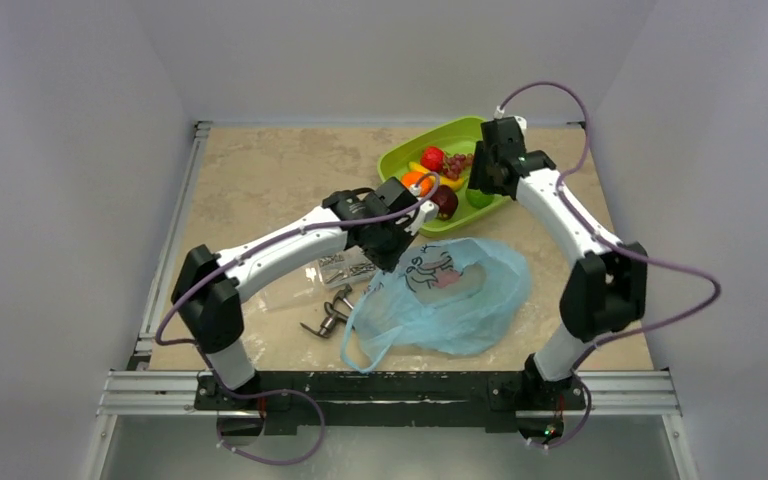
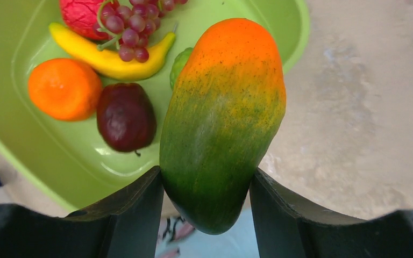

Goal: Take the fake fruits out of the plastic bag
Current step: Place the fake fruit in the bin.

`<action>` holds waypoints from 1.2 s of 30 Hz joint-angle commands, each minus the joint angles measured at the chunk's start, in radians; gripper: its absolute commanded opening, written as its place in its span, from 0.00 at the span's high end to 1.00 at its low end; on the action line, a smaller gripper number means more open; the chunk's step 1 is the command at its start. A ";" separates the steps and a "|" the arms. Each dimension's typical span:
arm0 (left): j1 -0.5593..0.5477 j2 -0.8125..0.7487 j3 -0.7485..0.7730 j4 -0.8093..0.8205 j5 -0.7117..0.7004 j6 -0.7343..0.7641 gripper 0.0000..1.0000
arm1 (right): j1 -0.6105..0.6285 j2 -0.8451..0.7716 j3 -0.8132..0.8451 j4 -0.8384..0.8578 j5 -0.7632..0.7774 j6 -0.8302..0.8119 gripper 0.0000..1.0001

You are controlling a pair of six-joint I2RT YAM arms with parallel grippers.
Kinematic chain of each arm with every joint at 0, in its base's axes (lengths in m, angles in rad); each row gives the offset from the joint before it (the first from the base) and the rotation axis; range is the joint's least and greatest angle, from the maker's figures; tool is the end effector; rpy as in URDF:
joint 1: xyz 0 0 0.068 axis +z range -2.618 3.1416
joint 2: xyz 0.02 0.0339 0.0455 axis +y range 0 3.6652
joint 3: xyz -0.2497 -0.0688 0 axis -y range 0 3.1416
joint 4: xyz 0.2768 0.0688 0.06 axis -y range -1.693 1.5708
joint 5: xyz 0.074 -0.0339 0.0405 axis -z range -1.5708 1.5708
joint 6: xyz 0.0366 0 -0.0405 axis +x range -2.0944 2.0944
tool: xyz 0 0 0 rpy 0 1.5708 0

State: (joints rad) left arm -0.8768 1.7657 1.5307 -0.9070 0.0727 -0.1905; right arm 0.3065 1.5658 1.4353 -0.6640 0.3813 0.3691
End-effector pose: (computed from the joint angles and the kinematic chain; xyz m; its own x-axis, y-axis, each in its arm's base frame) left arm 0.2522 -0.3072 0.2519 -0.7200 0.5701 -0.3957 0.6616 0.7360 -0.1436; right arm 0.3632 0.1007 0.3096 -0.6458 0.1469 -0.7492 0.2161 0.9764 0.0051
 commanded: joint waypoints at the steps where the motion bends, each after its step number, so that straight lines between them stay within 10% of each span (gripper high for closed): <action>1: -0.010 -0.193 -0.060 0.126 -0.022 0.009 1.00 | -0.066 0.212 0.128 0.167 -0.189 0.002 1.00; 7: -0.010 -0.267 -0.133 0.228 0.025 0.007 1.00 | -0.100 0.489 0.357 0.117 -0.189 0.013 0.93; 20: -0.018 -0.178 -0.073 0.152 0.067 -0.002 1.00 | -0.104 0.413 0.290 0.099 -0.183 -0.006 0.13; 36: -0.019 -0.169 -0.048 0.113 0.037 0.009 1.00 | -0.058 -0.521 -0.121 -0.289 -0.269 -0.076 0.14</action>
State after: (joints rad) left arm -0.8917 1.6062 1.4387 -0.7898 0.1177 -0.1905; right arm 0.2489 1.1774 1.3170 -0.7395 0.1600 0.3267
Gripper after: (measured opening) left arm 0.005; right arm 0.868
